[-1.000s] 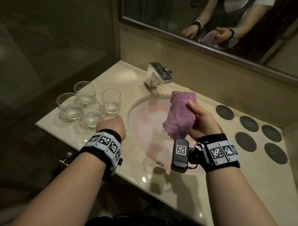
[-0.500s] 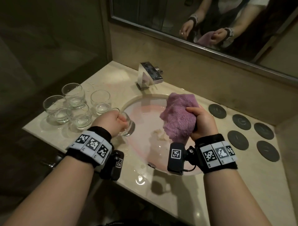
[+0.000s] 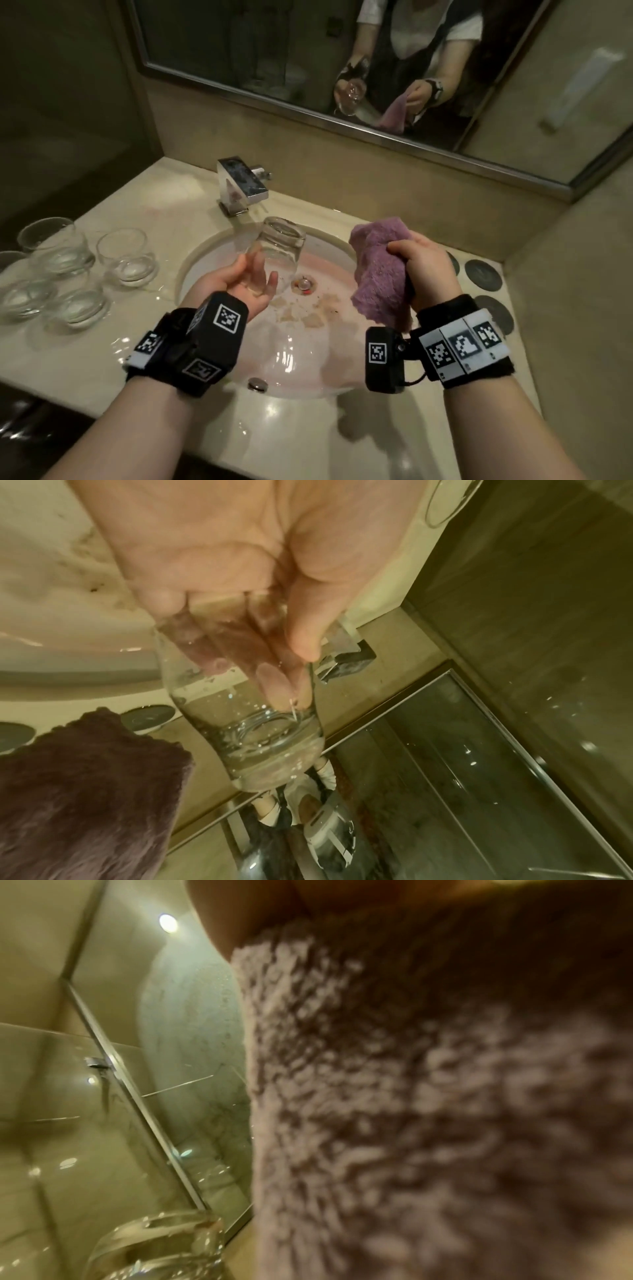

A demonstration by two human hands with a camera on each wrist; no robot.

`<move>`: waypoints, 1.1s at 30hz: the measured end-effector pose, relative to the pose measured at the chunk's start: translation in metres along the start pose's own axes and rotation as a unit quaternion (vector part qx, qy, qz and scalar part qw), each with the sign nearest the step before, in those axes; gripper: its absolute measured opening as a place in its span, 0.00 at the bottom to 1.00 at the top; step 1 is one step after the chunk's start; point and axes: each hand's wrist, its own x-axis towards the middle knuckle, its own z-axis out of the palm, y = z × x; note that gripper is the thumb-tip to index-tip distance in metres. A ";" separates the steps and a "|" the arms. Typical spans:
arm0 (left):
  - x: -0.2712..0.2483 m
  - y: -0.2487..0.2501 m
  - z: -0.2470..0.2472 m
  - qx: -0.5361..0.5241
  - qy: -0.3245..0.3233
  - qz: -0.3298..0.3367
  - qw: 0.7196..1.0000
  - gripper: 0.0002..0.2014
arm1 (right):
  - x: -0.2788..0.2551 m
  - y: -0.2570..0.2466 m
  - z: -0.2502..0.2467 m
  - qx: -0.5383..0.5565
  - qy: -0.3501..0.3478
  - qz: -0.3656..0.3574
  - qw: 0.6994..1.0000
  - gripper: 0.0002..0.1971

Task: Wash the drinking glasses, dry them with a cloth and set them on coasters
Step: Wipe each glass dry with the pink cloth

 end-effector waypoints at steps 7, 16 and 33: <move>0.007 -0.014 0.007 0.030 -0.107 -0.027 0.993 0.31 | -0.001 -0.027 0.014 -0.035 -0.207 -0.062 0.976 0.10; 0.016 0.010 0.027 0.066 -0.172 -0.077 0.980 0.30 | 0.019 -0.024 0.048 -0.519 -0.126 -0.429 0.728 0.31; 0.020 0.045 0.055 0.450 -0.221 0.166 0.849 0.07 | 0.030 -0.021 0.111 -0.241 -0.065 -0.116 0.961 0.16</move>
